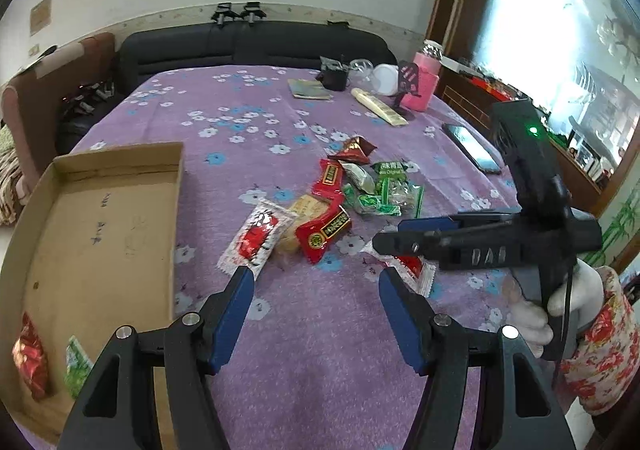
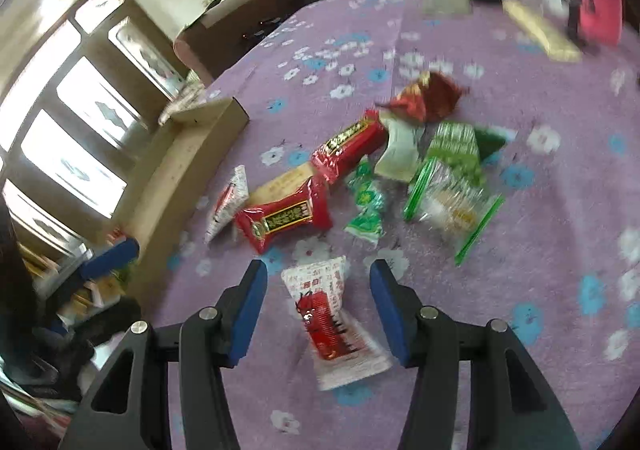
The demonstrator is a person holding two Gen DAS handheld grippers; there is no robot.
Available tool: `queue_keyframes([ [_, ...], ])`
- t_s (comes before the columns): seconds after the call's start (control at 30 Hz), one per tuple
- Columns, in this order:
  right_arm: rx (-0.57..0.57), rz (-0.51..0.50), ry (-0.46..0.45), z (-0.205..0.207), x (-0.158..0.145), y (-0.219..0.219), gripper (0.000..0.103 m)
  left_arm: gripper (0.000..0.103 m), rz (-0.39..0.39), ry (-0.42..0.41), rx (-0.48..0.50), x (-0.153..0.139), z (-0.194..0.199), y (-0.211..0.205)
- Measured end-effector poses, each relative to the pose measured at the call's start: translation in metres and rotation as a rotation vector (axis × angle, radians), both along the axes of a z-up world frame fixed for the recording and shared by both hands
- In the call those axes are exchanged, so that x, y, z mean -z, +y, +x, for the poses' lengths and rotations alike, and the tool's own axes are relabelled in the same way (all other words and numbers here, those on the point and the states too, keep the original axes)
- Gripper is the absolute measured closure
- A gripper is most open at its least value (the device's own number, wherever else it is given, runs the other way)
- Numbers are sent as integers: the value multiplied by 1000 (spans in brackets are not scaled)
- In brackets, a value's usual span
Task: Organize snacks
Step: 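Grasp the red-black packet with left tool while right tool grasps white-red candy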
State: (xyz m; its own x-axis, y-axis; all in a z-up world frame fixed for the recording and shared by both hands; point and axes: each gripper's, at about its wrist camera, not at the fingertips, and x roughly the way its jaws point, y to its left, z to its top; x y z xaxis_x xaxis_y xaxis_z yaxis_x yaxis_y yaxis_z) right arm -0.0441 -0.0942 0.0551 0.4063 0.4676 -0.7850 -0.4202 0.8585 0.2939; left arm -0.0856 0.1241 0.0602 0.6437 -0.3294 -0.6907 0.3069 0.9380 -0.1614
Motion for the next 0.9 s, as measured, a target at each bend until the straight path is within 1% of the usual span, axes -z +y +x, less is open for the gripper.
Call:
queue_keyframes([
  [0.1,-42,-62,-37,-8,5,15,50,35,47,-10,57,2,9,-12],
  [0.13,-50,-114,-63,-12,8,22,51,35,65,-12,72,2,13,-16],
  [0.17,-45,-161,-94,-16,9,26,61,38,76,-12,84,2,16,-19],
  [0.2,-37,-204,-122,-20,10,29,74,41,91,-8,104,2,21,-24],
  [0.23,-27,-220,-130,-21,10,27,76,49,103,-5,119,2,24,-28],
  [0.27,-16,-205,-121,-21,10,22,80,52,123,-4,138,2,28,-34],
  [0.3,2,-188,-113,-21,10,16,80,52,136,-5,146,3,31,-38],
  [0.37,57,-182,-123,-21,9,1,80,52,170,-4,168,5,39,-49],
  [0.43,105,-150,-114,-17,9,-15,80,52,207,-1,184,11,50,-59],
  [0.53,142,-104,-96,-12,8,-31,80,52,257,25,209,24,68,-70],
  [0.63,154,-68,-81,-8,8,-38,80,53,354,40,219,41,80,-82],
  [0.67,156,-62,-78,-7,9,-40,80,59,376,48,220,45,82,-84],
  [0.7,158,-59,-75,-7,9,-41,80,62,393,33,221,47,82,-86],
  [0.73,160,-57,-75,-6,10,-42,80,72,393,35,221,46,82,-87],
  [0.77,161,-55,-75,-6,9,-41,80,75,387,38,215,45,82,-87],
  [0.83,164,-52,-80,-6,8,-41,80,77,370,34,201,42,80,-87],
  [0.87,165,-50,-84,-7,7,-41,80,84,369,29,195,42,78,-86],
  [0.9,163,-45,-88,-7,6,-40,80,84,352,36,192,41,77,-84],
])
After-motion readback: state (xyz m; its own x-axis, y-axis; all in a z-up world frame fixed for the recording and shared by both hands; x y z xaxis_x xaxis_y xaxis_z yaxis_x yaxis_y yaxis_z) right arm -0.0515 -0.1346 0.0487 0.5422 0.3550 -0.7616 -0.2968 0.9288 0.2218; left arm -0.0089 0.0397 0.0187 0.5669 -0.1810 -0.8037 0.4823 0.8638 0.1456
